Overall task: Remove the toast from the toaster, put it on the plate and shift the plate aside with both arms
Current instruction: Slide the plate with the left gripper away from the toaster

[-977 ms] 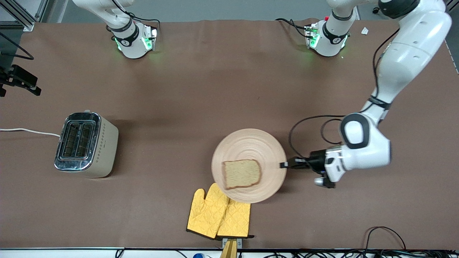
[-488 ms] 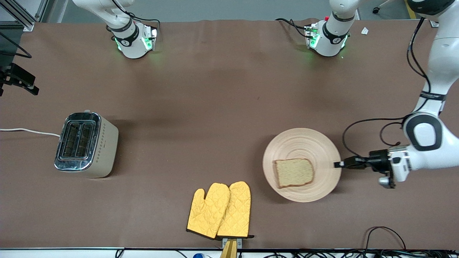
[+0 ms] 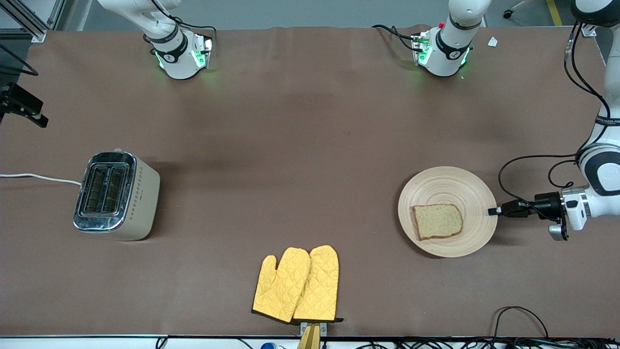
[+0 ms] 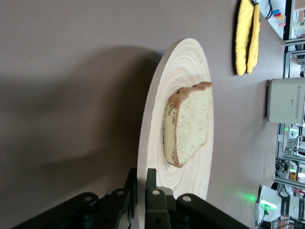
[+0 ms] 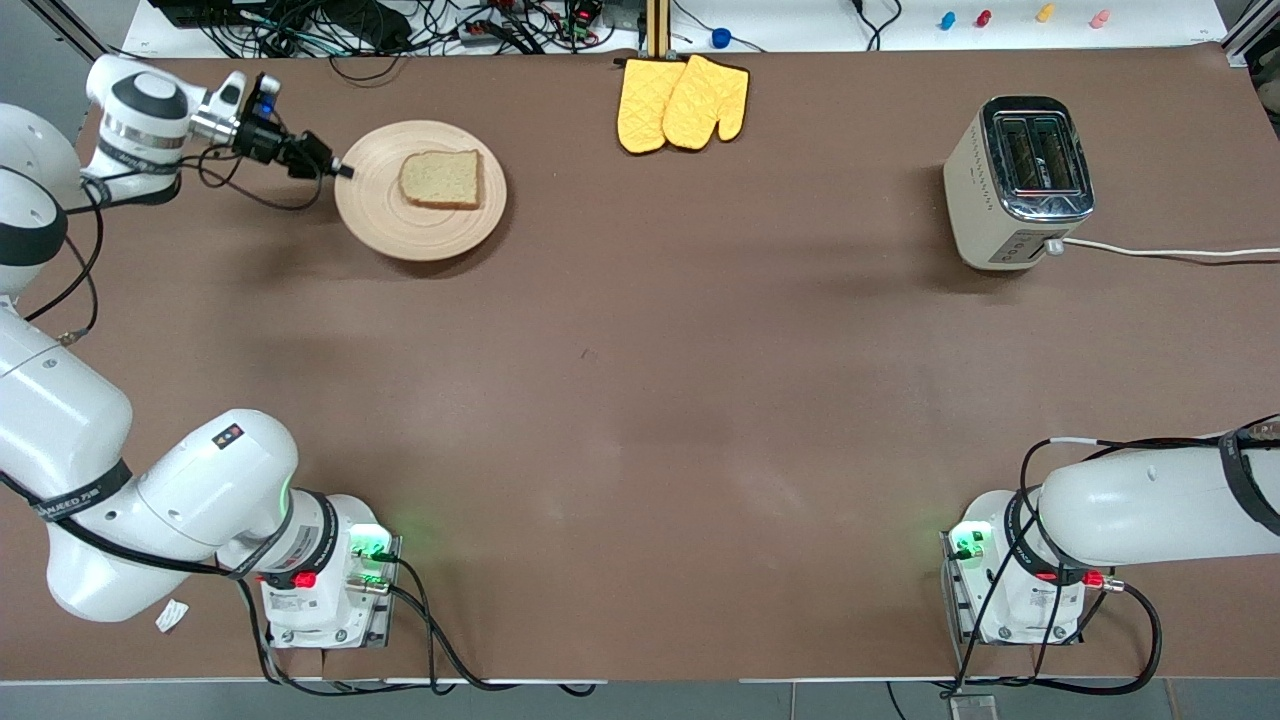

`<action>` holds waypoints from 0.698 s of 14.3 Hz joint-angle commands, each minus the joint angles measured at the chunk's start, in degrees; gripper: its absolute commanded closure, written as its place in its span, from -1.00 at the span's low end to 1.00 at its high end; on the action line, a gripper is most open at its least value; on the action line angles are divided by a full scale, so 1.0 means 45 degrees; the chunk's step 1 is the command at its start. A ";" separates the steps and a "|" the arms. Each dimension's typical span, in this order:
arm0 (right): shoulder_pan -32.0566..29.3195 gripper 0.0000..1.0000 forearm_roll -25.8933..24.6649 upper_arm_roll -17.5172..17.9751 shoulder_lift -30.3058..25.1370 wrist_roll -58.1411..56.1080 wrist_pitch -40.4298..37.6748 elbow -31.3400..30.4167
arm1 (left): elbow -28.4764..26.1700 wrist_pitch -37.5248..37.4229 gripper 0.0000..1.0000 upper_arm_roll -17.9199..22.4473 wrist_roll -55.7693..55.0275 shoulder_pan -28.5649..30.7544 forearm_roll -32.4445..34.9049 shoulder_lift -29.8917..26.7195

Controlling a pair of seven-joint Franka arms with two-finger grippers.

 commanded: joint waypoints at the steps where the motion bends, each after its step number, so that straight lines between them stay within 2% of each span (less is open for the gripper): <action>1: 0.0018 -1.00 0.0043 -0.0031 0.0059 0.0003 0.0021 0.0151 | 0.0165 -0.1170 1.00 0.0425 0.0107 -0.0027 -0.0051 0.0019; 2: 0.0018 -1.00 0.0043 -0.0031 0.0059 0.0003 0.0021 0.0131 | 0.0165 -0.1541 0.95 0.0601 0.0088 -0.0027 -0.0013 0.0040; 3: -0.0002 -1.00 0.0043 -0.0031 0.0059 0.0003 0.0040 0.0131 | 0.0185 -0.1680 0.63 0.0680 0.0068 -0.0046 0.0007 0.0040; 4: 0.0017 -1.00 0.0043 -0.0031 0.0059 0.0003 0.0137 0.0092 | 0.0185 -0.1662 0.08 0.0681 0.0010 -0.0046 0.0007 0.0001; 5: 0.0018 -1.00 0.0043 -0.0011 0.0059 0.0003 0.0138 0.0092 | 0.0243 -0.1662 -0.60 0.0700 -0.0049 -0.0143 0.0007 -0.0057; 6: 0.0018 -1.00 0.0043 -0.0030 0.0059 0.0003 0.0138 0.0092 | 0.0650 -0.1662 -1.00 0.0700 -0.0049 -0.0202 0.0065 -0.0019; 10: -0.0002 -1.00 0.0043 -0.0031 0.0059 0.0003 0.0138 0.0092 | 0.2153 -0.1643 -1.00 0.0681 -0.1197 -0.1196 0.1391 -0.0136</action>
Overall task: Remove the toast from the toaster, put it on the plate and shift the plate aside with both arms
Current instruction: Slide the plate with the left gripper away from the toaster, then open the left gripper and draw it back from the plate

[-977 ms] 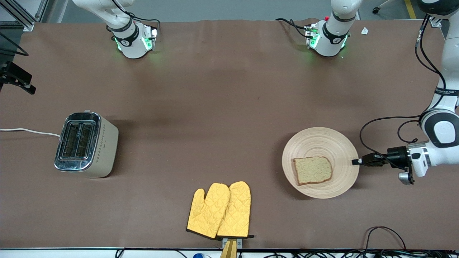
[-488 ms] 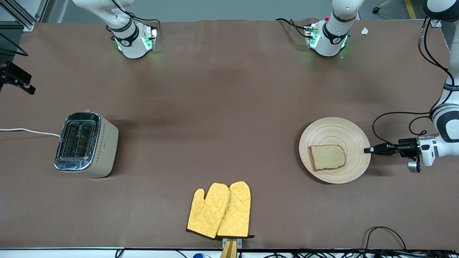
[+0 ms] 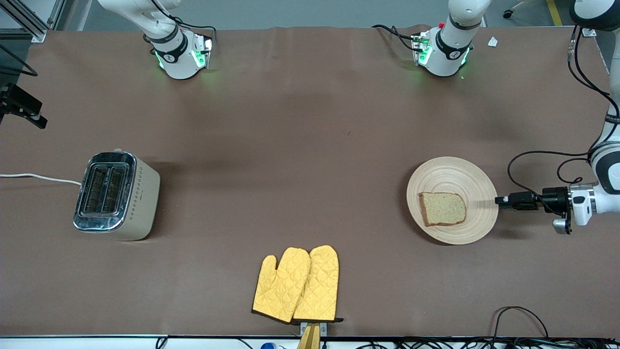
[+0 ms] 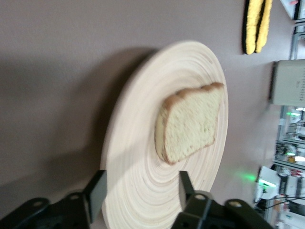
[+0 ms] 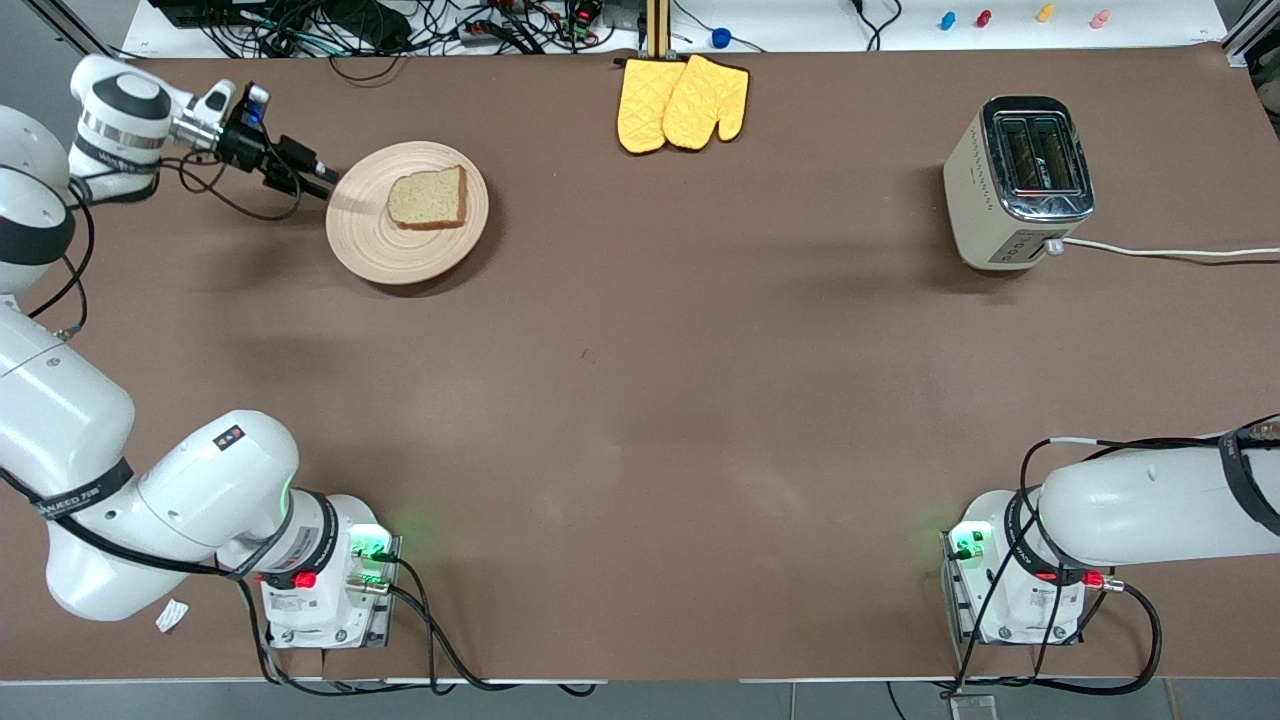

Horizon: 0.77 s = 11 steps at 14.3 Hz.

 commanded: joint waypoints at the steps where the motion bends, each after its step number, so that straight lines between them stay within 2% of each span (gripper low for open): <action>1: -0.0002 -1.00 0.0043 -0.0027 0.0055 0.0003 0.0036 0.0112 | 0.1213 -0.0323 -1.00 0.0061 -0.1115 -0.0881 0.0853 -0.0232; 6: -0.0002 -1.00 0.0043 -0.0027 0.0055 0.0003 0.0016 0.0112 | 0.1548 -0.0265 -1.00 -0.0057 -0.3381 -0.2113 0.1752 -0.1460; 9: -0.0002 -1.00 0.0043 -0.0027 0.0055 0.0003 0.0016 0.0112 | 0.1431 -0.0265 -1.00 -0.0213 -0.5116 -0.2795 0.2122 -0.3156; 11: -0.0002 -1.00 0.0043 -0.0027 0.0055 0.0003 0.0016 0.0112 | 0.1411 -0.0401 -1.00 -0.0232 -0.6619 -0.3440 0.3291 -0.4271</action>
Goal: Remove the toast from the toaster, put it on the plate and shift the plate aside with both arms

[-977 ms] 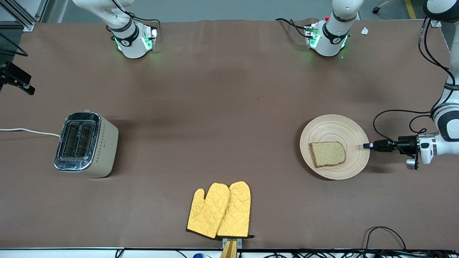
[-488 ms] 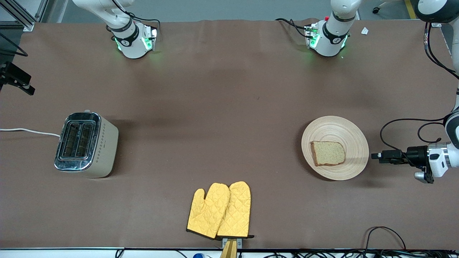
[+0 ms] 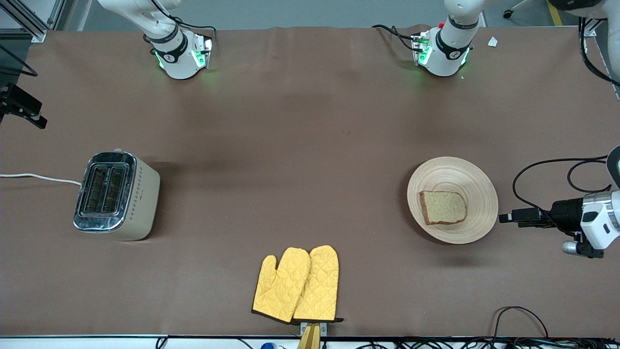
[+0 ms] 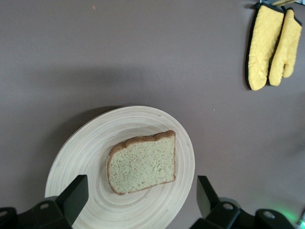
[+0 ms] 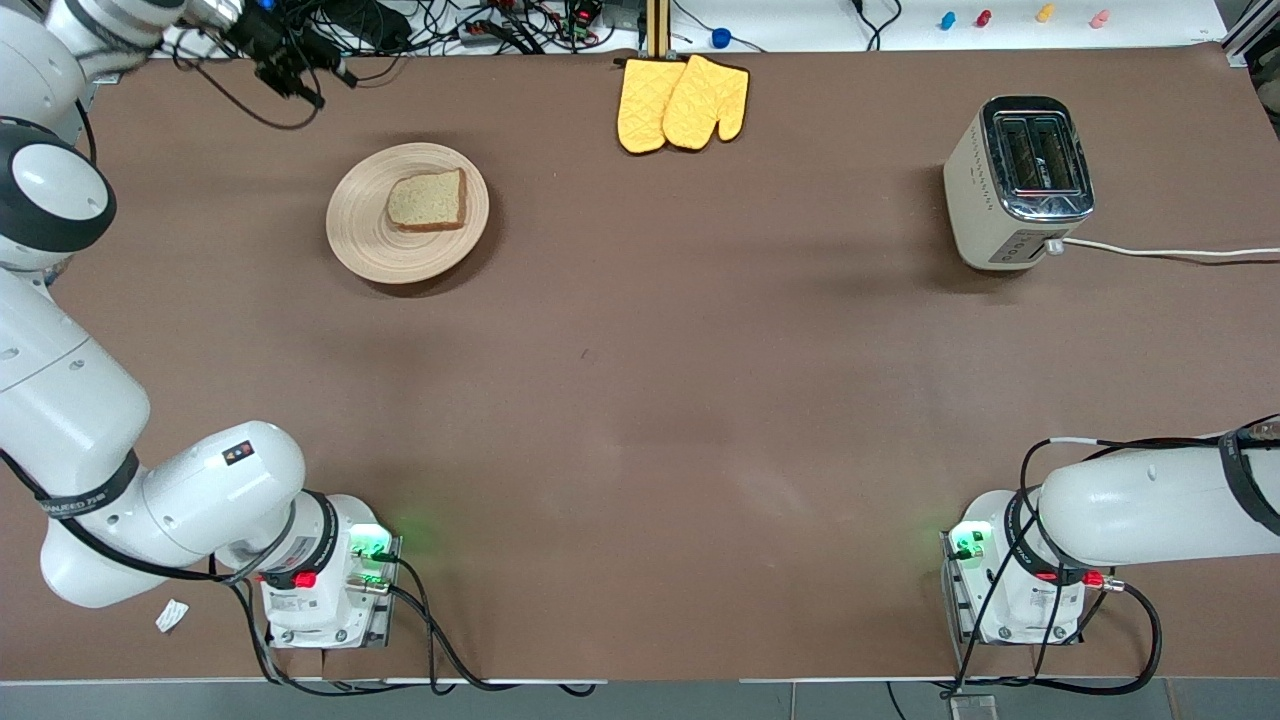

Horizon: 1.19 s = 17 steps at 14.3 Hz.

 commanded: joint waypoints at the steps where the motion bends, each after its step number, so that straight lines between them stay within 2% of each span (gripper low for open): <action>1: -0.0001 -1.00 0.0044 -0.0020 0.0052 0.0003 0.0026 0.0090 | -0.0442 -0.0567 -1.00 0.0138 -0.1935 -0.0918 0.1293 -0.2009; 6: -0.0002 -1.00 0.0044 -0.0020 0.0052 0.0022 0.0026 0.0109 | -0.0482 -0.1778 -1.00 0.0138 -0.4965 -0.2443 0.2448 -0.4062; 8: -0.0021 -1.00 0.0044 -0.0020 0.0052 0.0022 0.0026 0.0109 | -0.0579 -0.1936 -1.00 0.0428 -0.4891 -0.3161 0.2507 -0.4881; 10: -0.0021 -1.00 0.0044 -0.0020 0.0052 0.0022 0.0007 0.0090 | -0.1143 -0.1956 -1.00 0.2841 -0.4813 -0.5189 0.2838 -0.6012; 11: -0.0021 -1.00 0.0044 -0.0020 0.0052 0.0022 0.0007 0.0090 | -0.1417 -0.1956 -1.00 0.3761 -0.4793 -0.6146 0.2839 -0.6444; 15: -0.0021 -1.00 0.0044 -0.0020 0.0052 0.0022 0.0007 0.0090 | -0.2279 -0.2832 -1.00 0.5993 -0.3525 -0.7911 0.2839 -0.7639; 17: -0.0021 -1.00 0.0063 -0.0020 0.0052 0.0003 0.0007 0.0090 | -0.2298 -0.3438 -1.00 0.6075 -0.3485 -0.7894 0.2820 -0.8028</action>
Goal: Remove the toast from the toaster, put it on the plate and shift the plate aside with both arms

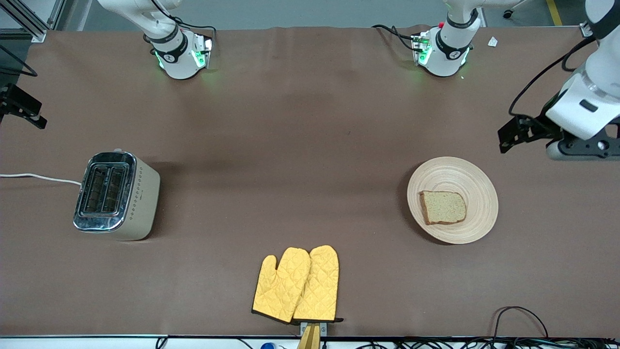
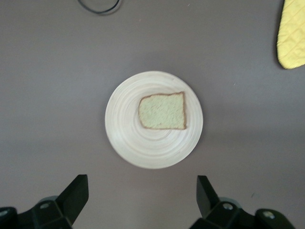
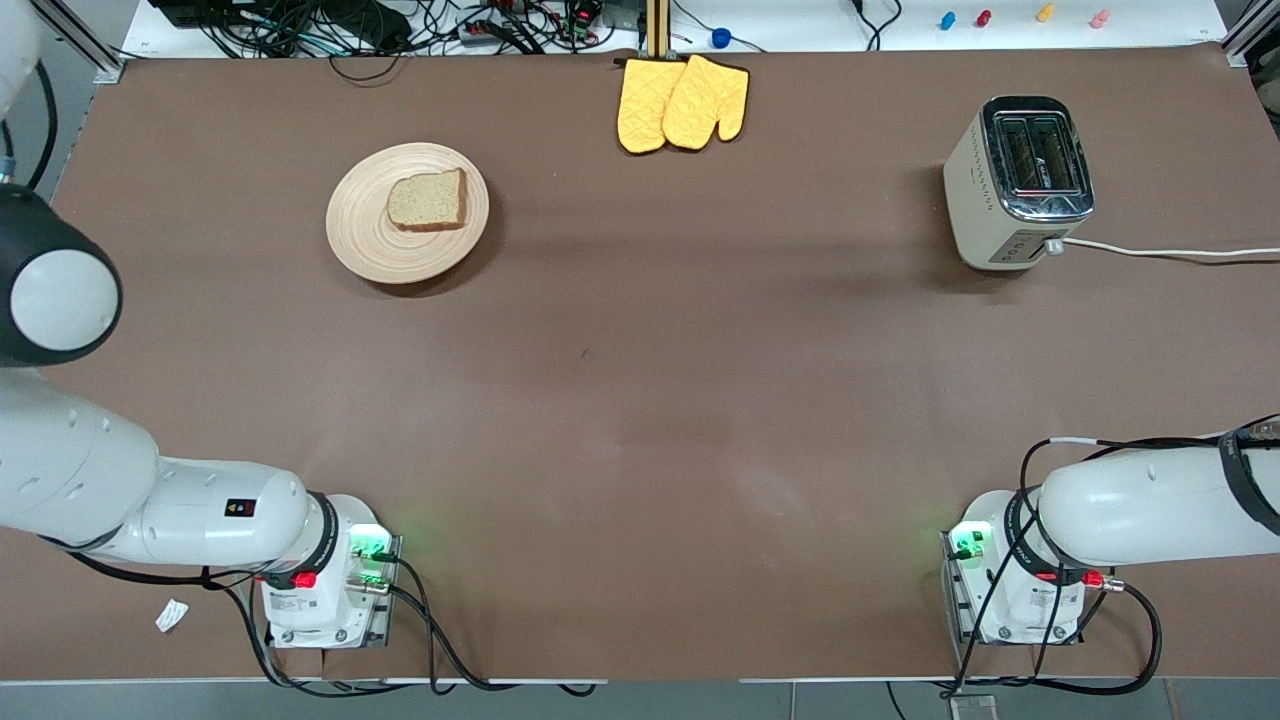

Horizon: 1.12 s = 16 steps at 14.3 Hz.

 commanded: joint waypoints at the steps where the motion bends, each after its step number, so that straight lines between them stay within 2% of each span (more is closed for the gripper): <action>1: -0.0020 -1.00 0.0044 -0.0010 0.0044 0.0001 0.0004 0.0088 | -0.0517 -0.0593 -1.00 0.0246 0.0097 -0.0111 0.0099 -0.0688; 7: -0.0040 -1.00 0.0043 -0.0010 0.0044 0.0001 0.0004 0.0088 | -0.1668 -0.0303 -1.00 -0.0008 0.0095 -0.0150 -0.0097 -0.1624; 9: -0.0040 -1.00 0.0043 -0.0010 0.0044 0.0001 0.0004 0.0068 | -0.1689 -0.0380 -1.00 0.0030 0.0290 0.0025 -0.0682 -0.1761; 13: -0.0040 -1.00 0.0043 -0.0010 0.0025 0.0001 0.0004 0.0068 | -0.1494 -0.1082 -1.00 0.0031 0.0310 0.0065 -0.0645 -0.1821; 16: -0.0040 -1.00 0.0044 -0.0010 0.0044 0.0001 0.0023 0.0068 | -0.0850 -0.1259 -1.00 0.0089 0.0310 0.0085 -0.0586 -0.1645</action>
